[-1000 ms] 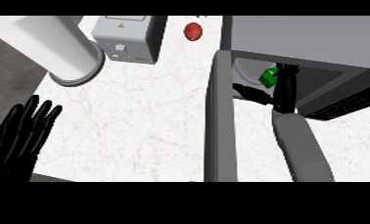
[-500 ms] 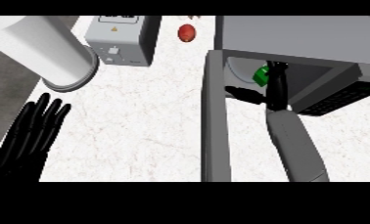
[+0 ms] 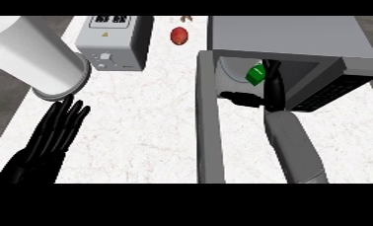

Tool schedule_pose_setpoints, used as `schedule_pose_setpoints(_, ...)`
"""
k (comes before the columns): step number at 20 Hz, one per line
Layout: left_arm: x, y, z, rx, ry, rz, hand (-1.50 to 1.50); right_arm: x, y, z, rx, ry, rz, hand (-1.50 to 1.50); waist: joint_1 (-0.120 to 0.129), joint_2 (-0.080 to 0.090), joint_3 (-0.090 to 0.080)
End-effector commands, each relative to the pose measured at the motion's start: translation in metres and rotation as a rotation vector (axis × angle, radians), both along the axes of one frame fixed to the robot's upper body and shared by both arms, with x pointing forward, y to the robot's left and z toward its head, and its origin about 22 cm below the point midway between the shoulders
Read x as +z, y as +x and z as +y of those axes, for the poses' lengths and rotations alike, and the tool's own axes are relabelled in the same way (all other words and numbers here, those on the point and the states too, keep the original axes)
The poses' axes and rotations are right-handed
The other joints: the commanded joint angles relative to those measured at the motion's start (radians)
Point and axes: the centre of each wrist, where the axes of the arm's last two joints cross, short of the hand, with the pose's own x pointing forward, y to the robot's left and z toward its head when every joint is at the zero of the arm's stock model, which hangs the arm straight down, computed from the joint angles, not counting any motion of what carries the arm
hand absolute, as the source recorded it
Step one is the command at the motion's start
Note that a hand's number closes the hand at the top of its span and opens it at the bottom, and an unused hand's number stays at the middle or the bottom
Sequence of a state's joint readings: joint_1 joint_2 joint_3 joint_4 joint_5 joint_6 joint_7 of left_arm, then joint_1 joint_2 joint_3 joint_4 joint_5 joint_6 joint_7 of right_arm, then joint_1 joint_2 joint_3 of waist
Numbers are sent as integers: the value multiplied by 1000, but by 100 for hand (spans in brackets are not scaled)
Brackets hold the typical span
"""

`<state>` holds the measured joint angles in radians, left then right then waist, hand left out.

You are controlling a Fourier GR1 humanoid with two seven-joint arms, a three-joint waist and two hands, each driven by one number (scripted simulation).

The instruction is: Pick up the milk, place it into the microwave and close the microwave

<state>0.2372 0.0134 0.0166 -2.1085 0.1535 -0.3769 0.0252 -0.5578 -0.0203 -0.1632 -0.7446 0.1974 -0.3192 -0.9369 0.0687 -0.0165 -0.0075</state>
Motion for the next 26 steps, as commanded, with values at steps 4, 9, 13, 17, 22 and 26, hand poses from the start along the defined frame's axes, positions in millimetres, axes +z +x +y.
schedule_pose_setpoints(4, -2, 10, -12, -91, 39, 12, -150, -10, 7, -16, 24, 177, 316, -150, -28, 36, 9)
schedule_pose_setpoints(9, -17, 30, -35, -199, 105, 62, 150, -25, -5, -10, 74, 221, 362, -150, -68, 28, 8)
schedule_pose_setpoints(13, -36, 45, -40, -244, 169, 17, 150, -32, -10, -32, 79, 218, 337, -150, -65, 20, 8)
schedule_pose_setpoints(17, -46, 59, -59, -255, 162, 102, 150, -42, -45, -39, 133, 211, 370, -150, -88, 12, 6)
schedule_pose_setpoints(22, -66, 66, -78, -293, 283, 89, 150, -28, -72, -50, 127, 204, 355, -150, -94, 12, 6)
schedule_pose_setpoints(26, -61, 79, -106, -412, 357, 128, 150, -24, -101, -62, 132, 212, 350, -150, -100, 12, 6)
